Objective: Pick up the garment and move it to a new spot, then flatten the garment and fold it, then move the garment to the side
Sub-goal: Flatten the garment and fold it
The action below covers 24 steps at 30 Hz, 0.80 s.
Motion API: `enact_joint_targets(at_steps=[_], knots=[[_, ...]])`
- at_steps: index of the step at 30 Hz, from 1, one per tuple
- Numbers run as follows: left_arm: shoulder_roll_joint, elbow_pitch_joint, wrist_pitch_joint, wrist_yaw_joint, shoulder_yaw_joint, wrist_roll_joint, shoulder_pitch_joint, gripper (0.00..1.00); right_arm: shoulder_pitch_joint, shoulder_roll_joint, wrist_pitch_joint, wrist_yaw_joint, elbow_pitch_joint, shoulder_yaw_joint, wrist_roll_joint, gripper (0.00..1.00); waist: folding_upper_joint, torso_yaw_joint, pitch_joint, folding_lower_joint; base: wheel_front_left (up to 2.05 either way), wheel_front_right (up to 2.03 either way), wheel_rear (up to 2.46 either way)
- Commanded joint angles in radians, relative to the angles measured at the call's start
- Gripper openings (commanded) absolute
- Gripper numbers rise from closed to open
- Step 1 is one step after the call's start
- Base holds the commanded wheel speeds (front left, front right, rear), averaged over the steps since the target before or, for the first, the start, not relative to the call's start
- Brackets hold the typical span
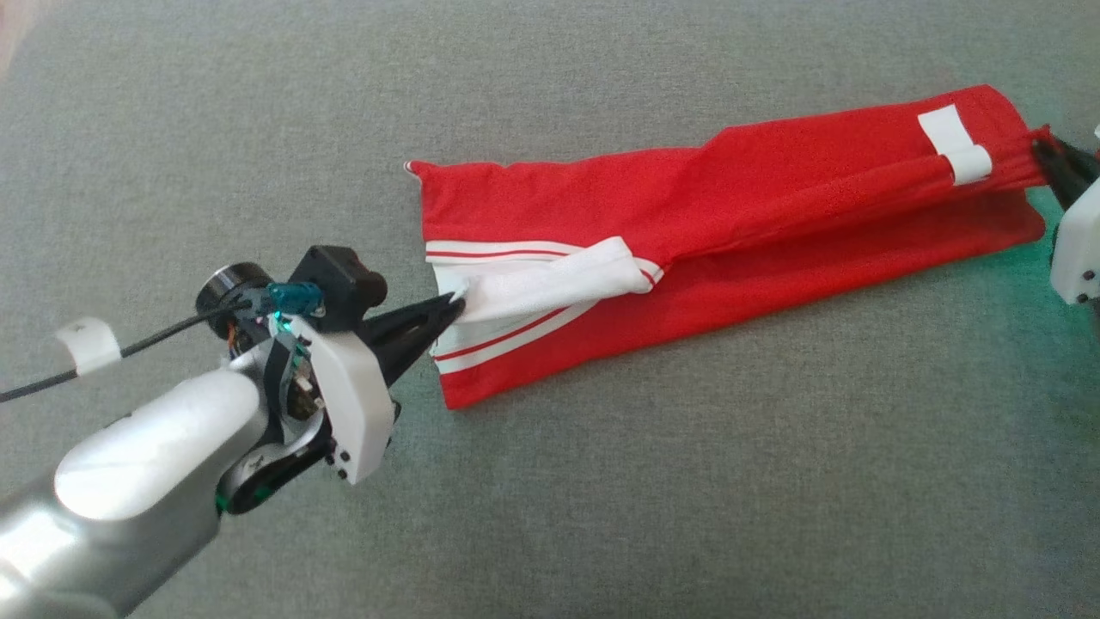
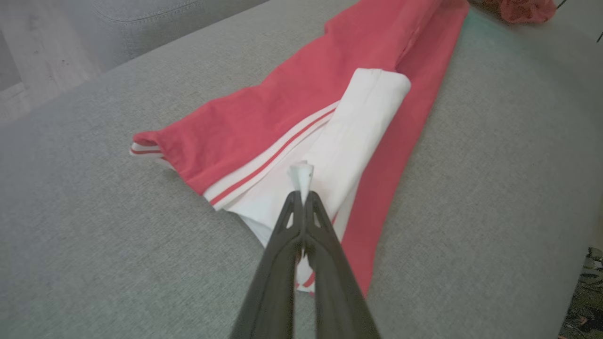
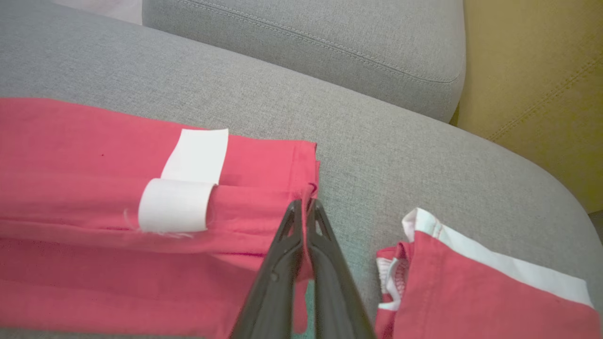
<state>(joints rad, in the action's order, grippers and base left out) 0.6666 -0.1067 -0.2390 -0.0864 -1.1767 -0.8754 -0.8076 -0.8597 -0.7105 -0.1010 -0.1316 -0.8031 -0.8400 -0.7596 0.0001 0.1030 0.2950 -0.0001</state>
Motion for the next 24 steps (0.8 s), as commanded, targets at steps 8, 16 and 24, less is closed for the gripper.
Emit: enact_joint_targets(at_steps=[8, 16, 24], knots=[[0.062, 0.074, -0.052, 0.014, 0.015, -0.01, 0.0, 0.0, 0.0, -0.048, -0.026, 0.001, 0.02, -0.087, -0.041, 0.0, -0.0001, -0.014, 0.006, 0.0001, 0.0, 0.0, 0.0], [0.046, 0.065, -0.055, 0.023, 0.001, -0.009, 0.012, 0.86, -0.023, -0.049, -0.031, 0.001, -0.011, -0.125, -0.075, 1.0, -0.0001, -0.032, 0.0, 0.0001, 0.0, 0.0, 0.0], [0.003, 0.036, 0.137, 0.172, 0.123, 0.02, 0.002, 1.0, -0.094, -0.016, 0.105, 0.001, 0.021, -0.028, -0.169, 1.0, -0.0001, -0.055, -0.043, 0.0001, 0.0, 0.0, 0.0]])
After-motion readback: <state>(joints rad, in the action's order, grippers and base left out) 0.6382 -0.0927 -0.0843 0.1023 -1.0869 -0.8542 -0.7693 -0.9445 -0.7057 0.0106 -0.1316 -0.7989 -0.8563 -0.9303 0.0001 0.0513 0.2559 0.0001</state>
